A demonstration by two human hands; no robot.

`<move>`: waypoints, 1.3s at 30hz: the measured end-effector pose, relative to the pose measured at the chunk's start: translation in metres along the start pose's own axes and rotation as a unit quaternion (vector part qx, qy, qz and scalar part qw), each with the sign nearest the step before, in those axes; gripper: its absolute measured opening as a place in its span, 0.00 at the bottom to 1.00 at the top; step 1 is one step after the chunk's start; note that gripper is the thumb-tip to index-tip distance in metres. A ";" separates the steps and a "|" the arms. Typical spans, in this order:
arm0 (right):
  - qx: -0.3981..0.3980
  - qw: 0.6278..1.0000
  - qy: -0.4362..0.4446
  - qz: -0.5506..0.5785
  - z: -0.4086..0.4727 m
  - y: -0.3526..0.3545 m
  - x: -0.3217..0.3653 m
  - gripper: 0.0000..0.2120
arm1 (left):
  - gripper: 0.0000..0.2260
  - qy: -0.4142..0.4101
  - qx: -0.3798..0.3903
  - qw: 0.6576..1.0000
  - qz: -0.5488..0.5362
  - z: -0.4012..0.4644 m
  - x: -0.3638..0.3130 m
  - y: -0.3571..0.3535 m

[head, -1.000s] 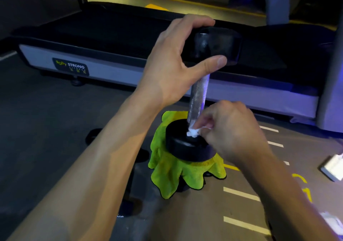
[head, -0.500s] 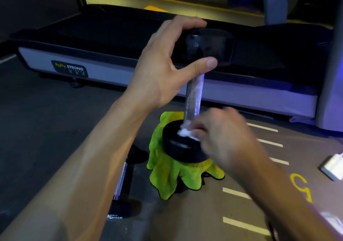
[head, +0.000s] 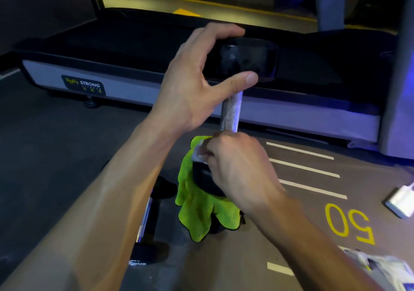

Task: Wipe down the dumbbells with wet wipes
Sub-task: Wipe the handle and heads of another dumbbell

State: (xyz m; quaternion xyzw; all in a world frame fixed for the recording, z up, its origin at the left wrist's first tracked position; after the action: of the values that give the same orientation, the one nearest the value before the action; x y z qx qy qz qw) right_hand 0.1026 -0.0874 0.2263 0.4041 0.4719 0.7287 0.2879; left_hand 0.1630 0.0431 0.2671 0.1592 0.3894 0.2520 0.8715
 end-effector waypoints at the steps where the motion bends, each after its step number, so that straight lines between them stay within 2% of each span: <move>1: -0.037 0.999 0.006 0.025 -0.007 0.003 -0.013 0.08 | 0.26 0.001 -0.001 1.000 -0.001 0.001 0.000 -0.001; 3: -0.170 0.981 0.011 0.091 -0.025 0.008 -0.038 0.05 | 0.26 0.002 -0.003 1.000 -0.005 0.002 0.002 -0.002; 5: -0.233 0.964 0.030 0.122 -0.034 0.009 -0.050 0.06 | 0.26 0.003 -0.007 1.000 -0.007 0.004 0.005 -0.003; 6: -0.221 0.967 0.050 0.120 -0.033 0.005 -0.051 0.08 | 0.25 0.004 -0.007 1.000 -0.008 0.005 0.006 -0.003; 9: -0.113 0.983 0.092 0.114 -0.022 -0.004 -0.049 0.09 | 0.25 0.010 0.002 1.000 -0.008 0.008 0.007 -0.004; 12: -0.032 0.993 0.026 0.112 -0.002 0.008 -0.055 0.06 | 0.25 0.016 0.006 1.000 -0.004 0.009 0.008 -0.002; 14: -0.009 0.997 0.030 0.068 0.006 0.009 -0.053 0.05 | 0.26 0.018 0.008 1.000 -0.015 0.011 0.009 -0.002; 16: -0.031 0.996 0.066 0.051 0.008 0.008 -0.046 0.05 | 0.25 0.022 0.008 0.999 -0.026 0.012 0.010 -0.003; 20: -0.217 0.972 0.090 0.027 0.020 0.024 -0.052 0.10 | 0.25 0.025 0.013 0.999 -0.034 0.013 0.011 -0.002; 22: -0.265 0.959 0.090 0.037 0.024 0.028 -0.057 0.10 | 0.24 0.024 0.009 0.999 -0.035 0.013 0.011 -0.002; 23: -0.253 0.961 0.099 0.041 0.020 0.023 -0.058 0.09 | 0.23 0.024 0.005 0.999 -0.033 0.013 0.011 -0.002; 26: -0.141 0.983 0.114 0.036 -0.009 -0.001 -0.056 0.08 | 0.23 0.026 0.006 0.999 -0.035 0.012 0.010 -0.002; 27: -0.128 0.984 0.117 0.036 -0.011 -0.001 -0.056 0.07 | 0.23 0.026 0.006 0.999 -0.035 0.012 0.010 -0.001; 29: -0.163 0.979 0.120 0.031 0.003 0.010 -0.054 0.07 | 0.24 0.025 0.013 0.999 -0.032 0.012 0.009 -0.001; 32: -0.277 0.954 0.113 0.015 0.031 0.027 -0.048 0.05 | 0.24 0.025 0.021 0.999 -0.029 0.012 0.007 0.000; 33: -0.285 0.952 0.111 0.016 0.030 0.024 -0.046 0.05 | 0.24 0.027 0.020 0.999 -0.027 0.012 0.008 0.001; 37: -0.192 0.974 0.116 0.041 -0.003 -0.004 -0.049 0.07 | 0.14 0.035 0.015 0.998 -0.044 0.015 0.013 0.005; 39: -0.215 0.969 0.111 0.052 -0.005 0.001 -0.053 0.06 | 0.12 0.035 0.018 0.998 -0.044 0.016 0.013 0.007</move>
State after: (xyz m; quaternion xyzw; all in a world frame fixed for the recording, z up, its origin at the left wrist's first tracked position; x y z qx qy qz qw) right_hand 0.1252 -0.1323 0.2099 0.2740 0.3116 0.8672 0.2755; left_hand 0.1807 0.0550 0.2729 0.1484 0.4308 0.2123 0.8645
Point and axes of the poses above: each hand's wrist, its own z-axis towards the middle knuckle, its own y-axis out of the back of the hand, x = y × z, the point moved 1 cm from there along z, towards the middle knuckle, and after that the axes turned 7 degrees about z, right-handed, at the moved point
